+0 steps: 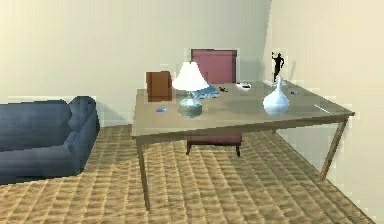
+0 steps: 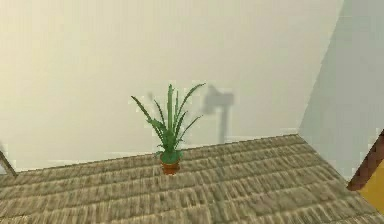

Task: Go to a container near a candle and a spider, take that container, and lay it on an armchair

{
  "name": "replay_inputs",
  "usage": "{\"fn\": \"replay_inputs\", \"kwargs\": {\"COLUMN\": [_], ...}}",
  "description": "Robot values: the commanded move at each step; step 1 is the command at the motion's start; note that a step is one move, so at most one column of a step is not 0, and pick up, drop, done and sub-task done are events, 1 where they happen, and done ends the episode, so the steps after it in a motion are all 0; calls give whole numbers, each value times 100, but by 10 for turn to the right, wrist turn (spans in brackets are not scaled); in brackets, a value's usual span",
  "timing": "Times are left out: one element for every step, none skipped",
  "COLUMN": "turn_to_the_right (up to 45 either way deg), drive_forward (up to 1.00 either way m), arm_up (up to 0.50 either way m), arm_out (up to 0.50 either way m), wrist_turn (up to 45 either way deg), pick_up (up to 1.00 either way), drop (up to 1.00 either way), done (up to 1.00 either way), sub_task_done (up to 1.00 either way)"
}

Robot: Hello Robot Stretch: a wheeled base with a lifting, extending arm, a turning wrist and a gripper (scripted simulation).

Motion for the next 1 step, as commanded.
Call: {"fn": "replay_inputs", "kwargs": {"turn_to_the_right": [0], "drive_forward": [75], "arm_up": [0], "arm_out": [0], "wrist_turn": [0], "pick_up": [0], "drop": [0], "done": [0], "sub_task_done": [0]}}
